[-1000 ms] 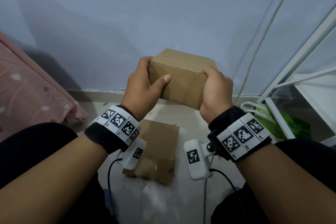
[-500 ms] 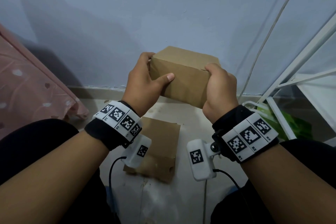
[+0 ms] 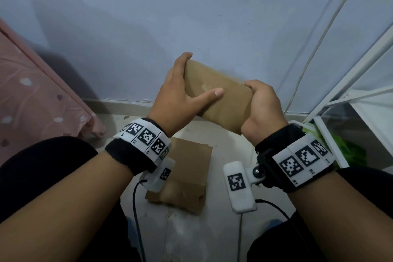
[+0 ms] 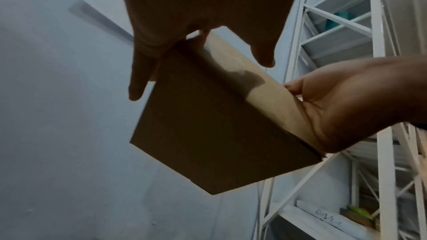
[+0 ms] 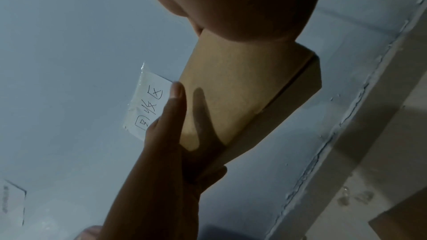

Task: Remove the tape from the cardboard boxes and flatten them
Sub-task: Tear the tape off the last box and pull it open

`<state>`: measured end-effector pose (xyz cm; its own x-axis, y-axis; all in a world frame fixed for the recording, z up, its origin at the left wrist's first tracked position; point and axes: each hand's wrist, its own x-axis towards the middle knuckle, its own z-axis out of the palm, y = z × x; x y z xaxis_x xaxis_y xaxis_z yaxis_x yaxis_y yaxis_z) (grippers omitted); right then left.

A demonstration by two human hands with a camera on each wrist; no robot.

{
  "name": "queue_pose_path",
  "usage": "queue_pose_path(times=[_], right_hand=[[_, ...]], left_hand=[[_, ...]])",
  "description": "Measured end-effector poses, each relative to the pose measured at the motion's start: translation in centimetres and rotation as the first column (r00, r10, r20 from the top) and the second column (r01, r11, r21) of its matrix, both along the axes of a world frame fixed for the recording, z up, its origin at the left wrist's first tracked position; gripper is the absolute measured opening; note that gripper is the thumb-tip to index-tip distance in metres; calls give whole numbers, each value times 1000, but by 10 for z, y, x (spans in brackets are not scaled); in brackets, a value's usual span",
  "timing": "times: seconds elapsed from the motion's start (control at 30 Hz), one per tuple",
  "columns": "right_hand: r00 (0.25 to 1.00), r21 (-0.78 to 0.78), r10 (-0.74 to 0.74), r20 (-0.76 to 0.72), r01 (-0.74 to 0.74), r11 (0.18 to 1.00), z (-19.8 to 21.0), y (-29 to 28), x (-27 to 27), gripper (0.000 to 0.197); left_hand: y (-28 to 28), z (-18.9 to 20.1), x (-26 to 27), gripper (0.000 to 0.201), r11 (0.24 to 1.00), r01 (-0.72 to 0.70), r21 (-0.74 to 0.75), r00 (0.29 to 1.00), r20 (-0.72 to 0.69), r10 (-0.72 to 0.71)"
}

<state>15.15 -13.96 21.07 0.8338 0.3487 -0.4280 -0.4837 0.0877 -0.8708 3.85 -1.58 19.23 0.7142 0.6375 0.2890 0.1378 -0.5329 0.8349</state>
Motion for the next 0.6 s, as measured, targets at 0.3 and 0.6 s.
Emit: queue_pose_path(times=[0.3,0.6], right_hand=[[999,-7,-42,10,42,999,-5,-1,-3,18],[1000,-42,-24,3,24,999,-3,-2,-1,9]], left_hand=[[8,-1,3,65,993,41,-109,999,33,-37],[21,-3,4,77,973,159,-169,986,-10,-163]])
